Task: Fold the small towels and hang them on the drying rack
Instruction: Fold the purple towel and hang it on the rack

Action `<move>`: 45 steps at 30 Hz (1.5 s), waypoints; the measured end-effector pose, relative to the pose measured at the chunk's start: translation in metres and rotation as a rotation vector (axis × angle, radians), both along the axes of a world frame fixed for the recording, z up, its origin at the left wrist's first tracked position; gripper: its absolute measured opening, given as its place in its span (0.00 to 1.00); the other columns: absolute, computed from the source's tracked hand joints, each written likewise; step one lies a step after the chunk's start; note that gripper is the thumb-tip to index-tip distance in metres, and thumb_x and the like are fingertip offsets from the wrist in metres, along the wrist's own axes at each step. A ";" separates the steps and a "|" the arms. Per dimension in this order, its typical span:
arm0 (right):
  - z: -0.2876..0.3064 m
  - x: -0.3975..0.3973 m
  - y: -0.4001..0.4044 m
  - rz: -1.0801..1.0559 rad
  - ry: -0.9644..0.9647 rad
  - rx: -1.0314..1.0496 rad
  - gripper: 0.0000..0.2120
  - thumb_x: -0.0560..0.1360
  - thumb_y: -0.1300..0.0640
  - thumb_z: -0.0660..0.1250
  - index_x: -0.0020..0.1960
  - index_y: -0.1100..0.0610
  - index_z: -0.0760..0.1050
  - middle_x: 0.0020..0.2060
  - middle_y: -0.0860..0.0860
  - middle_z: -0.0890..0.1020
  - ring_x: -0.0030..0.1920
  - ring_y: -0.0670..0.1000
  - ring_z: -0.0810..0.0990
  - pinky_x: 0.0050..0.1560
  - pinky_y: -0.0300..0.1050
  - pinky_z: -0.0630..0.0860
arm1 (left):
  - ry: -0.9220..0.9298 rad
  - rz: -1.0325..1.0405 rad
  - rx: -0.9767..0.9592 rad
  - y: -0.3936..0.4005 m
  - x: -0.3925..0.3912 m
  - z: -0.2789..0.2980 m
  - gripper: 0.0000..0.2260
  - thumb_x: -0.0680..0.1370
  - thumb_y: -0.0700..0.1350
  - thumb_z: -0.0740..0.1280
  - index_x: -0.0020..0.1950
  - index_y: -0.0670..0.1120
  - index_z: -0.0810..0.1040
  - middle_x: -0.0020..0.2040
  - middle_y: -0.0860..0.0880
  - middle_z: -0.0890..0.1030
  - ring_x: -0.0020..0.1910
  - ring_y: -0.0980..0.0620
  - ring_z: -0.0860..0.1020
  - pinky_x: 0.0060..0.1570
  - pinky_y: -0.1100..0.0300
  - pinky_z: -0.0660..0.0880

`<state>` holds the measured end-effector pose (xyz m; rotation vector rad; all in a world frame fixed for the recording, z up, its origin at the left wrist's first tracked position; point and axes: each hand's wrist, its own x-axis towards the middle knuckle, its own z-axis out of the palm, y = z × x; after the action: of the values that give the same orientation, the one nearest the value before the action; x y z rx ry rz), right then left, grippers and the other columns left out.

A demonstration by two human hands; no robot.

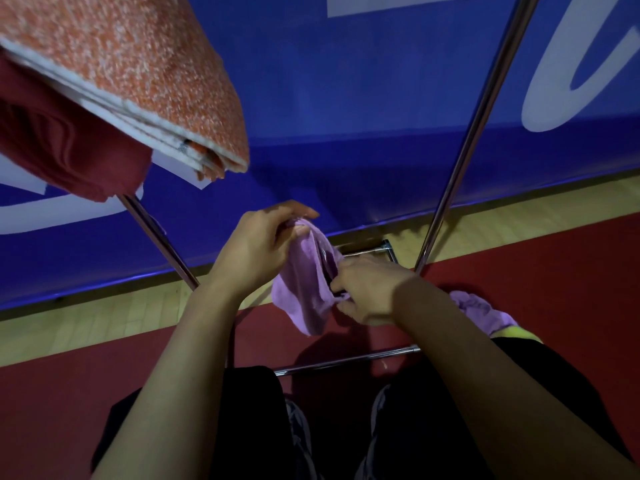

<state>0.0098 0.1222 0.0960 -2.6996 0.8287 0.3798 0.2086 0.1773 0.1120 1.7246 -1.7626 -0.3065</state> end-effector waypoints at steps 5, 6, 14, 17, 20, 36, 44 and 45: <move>-0.005 0.018 0.026 0.069 0.094 -0.024 0.07 0.79 0.50 0.64 0.52 0.51 0.79 0.54 0.54 0.82 0.57 0.60 0.80 0.50 0.48 0.72 | 0.012 -0.037 0.066 -0.001 -0.004 0.001 0.12 0.82 0.41 0.69 0.64 0.50 0.83 0.54 0.55 0.86 0.54 0.57 0.83 0.56 0.58 0.78; -0.007 0.023 0.032 0.060 0.087 -0.059 0.10 0.80 0.49 0.63 0.56 0.52 0.79 0.57 0.54 0.82 0.59 0.60 0.80 0.52 0.49 0.73 | 0.008 -0.037 0.082 -0.001 -0.005 0.000 0.12 0.82 0.40 0.69 0.64 0.49 0.83 0.55 0.54 0.86 0.55 0.56 0.83 0.57 0.58 0.77; 0.011 0.007 0.017 -0.044 0.041 -0.080 0.22 0.81 0.35 0.59 0.52 0.52 0.80 0.47 0.54 0.80 0.52 0.58 0.80 0.48 0.48 0.72 | -0.026 -0.002 0.105 -0.001 0.003 0.000 0.12 0.82 0.41 0.69 0.64 0.49 0.83 0.55 0.55 0.85 0.54 0.59 0.82 0.52 0.71 0.74; 0.018 -0.011 0.000 -0.138 0.025 -0.062 0.31 0.77 0.26 0.54 0.51 0.50 0.82 0.48 0.51 0.82 0.51 0.56 0.80 0.49 0.49 0.74 | -0.020 0.017 0.109 0.001 0.009 0.002 0.11 0.82 0.42 0.70 0.63 0.51 0.83 0.52 0.57 0.85 0.53 0.59 0.82 0.52 0.66 0.77; 0.013 -0.021 -0.013 -0.153 0.056 0.014 0.27 0.80 0.30 0.55 0.40 0.50 0.77 0.37 0.46 0.77 0.46 0.55 0.76 0.47 0.47 0.73 | -0.015 0.019 0.086 0.003 0.012 0.004 0.11 0.82 0.43 0.70 0.63 0.52 0.83 0.53 0.57 0.84 0.53 0.61 0.81 0.53 0.65 0.77; -0.017 -0.008 -0.032 -0.174 0.051 0.373 0.24 0.85 0.39 0.51 0.57 0.54 0.78 0.49 0.50 0.88 0.20 0.44 0.71 0.30 0.39 0.68 | -0.023 0.016 0.131 0.009 0.020 -0.001 0.12 0.81 0.40 0.70 0.62 0.52 0.84 0.54 0.58 0.85 0.50 0.65 0.80 0.48 0.73 0.72; -0.011 -0.010 -0.021 -0.067 0.010 0.237 0.10 0.75 0.58 0.68 0.49 0.45 0.85 0.35 0.46 0.83 0.31 0.43 0.78 0.37 0.40 0.74 | 0.021 0.024 0.149 0.013 0.021 -0.002 0.12 0.81 0.40 0.70 0.62 0.53 0.84 0.53 0.53 0.85 0.51 0.70 0.80 0.48 0.70 0.76; -0.010 -0.009 -0.019 -0.056 0.011 0.223 0.14 0.73 0.60 0.67 0.41 0.42 0.84 0.31 0.46 0.80 0.33 0.47 0.77 0.36 0.41 0.73 | 0.018 0.027 0.143 0.014 0.022 -0.002 0.12 0.81 0.40 0.70 0.63 0.53 0.84 0.54 0.53 0.85 0.51 0.70 0.80 0.49 0.69 0.76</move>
<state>0.0011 0.1033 0.0858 -2.4661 0.8119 0.4458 0.2303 0.1909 0.1102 1.8385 -1.7390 -0.4448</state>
